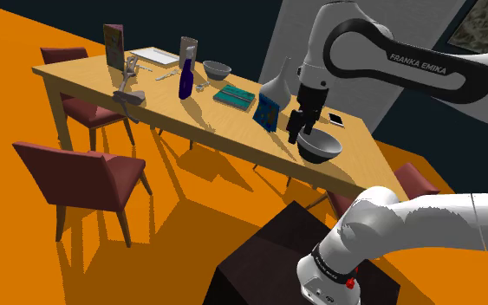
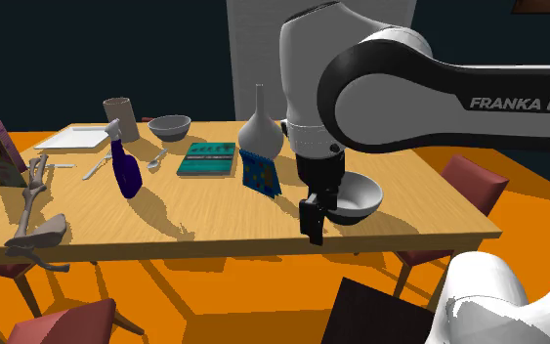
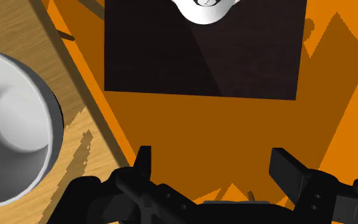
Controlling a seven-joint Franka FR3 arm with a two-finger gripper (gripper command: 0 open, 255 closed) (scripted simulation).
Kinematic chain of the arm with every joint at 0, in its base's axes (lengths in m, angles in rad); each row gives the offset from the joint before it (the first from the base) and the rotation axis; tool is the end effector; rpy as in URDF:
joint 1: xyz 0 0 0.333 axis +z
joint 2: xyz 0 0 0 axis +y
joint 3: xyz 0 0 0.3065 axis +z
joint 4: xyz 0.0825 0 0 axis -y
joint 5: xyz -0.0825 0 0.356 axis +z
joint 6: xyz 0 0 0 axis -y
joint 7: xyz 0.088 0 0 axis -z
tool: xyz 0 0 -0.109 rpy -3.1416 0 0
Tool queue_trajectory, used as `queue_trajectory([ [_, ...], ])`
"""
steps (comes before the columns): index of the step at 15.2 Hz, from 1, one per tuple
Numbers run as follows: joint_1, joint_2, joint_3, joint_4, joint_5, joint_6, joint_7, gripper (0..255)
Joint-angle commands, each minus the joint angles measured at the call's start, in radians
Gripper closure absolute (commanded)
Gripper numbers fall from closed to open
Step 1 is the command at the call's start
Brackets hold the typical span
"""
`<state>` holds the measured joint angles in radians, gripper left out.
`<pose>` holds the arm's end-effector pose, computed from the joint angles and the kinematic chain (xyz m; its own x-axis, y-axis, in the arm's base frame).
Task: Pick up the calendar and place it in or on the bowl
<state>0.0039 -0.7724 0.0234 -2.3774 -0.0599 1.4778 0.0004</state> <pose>0.2773 0.0025 0.5613 0.9919 0.0125 -0.1267 0.0223 -0.9968 0.0762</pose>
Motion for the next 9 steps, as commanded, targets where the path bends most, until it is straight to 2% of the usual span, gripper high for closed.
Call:
queue_trajectory([
  [1,0.000,0.000,0.000,0.000,0.000,0.000,0.000,0],
  [9,-0.056,0.238,-0.075,0.119,-0.068,0.168,-0.038,0],
])
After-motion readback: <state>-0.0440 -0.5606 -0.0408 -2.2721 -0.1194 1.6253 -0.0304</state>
